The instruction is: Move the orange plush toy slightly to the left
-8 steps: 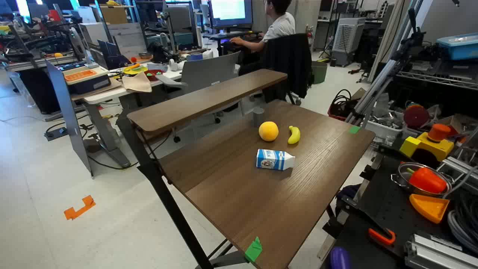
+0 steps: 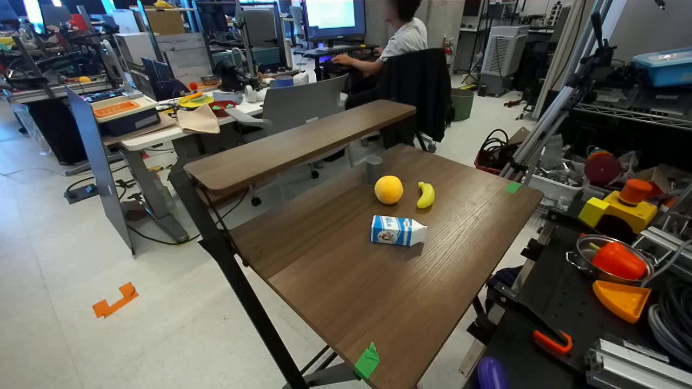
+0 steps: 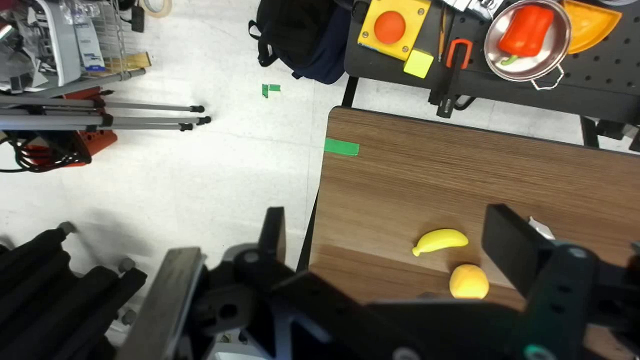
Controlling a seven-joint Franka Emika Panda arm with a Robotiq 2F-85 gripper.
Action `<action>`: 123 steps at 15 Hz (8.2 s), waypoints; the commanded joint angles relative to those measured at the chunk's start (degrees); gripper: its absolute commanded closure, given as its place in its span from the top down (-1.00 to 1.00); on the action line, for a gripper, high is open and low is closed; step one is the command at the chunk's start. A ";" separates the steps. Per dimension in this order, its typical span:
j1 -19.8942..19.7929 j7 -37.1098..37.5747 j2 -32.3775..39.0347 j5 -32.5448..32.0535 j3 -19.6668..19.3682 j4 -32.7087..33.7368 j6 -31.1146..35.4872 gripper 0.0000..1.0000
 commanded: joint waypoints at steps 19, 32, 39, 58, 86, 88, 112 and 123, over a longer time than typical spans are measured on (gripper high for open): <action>0.62 0.31 -0.05 -0.31 -0.40 0.21 -0.31 1.00; 3.91 -1.32 10.85 1.52 -1.04 5.67 2.02 1.00; 10.36 -6.92 35.09 13.74 1.38 21.07 3.75 1.00; 8.03 14.81 81.81 18.81 14.31 47.55 15.35 1.00; 12.52 20.86 94.41 10.91 12.93 58.57 14.58 -0.80; 13.07 20.58 92.49 10.18 13.08 57.07 14.78 -0.87; 24.58 21.55 74.77 -2.43 18.44 27.71 20.42 -0.88; 25.25 21.15 83.08 -1.12 18.52 38.27 16.29 -0.88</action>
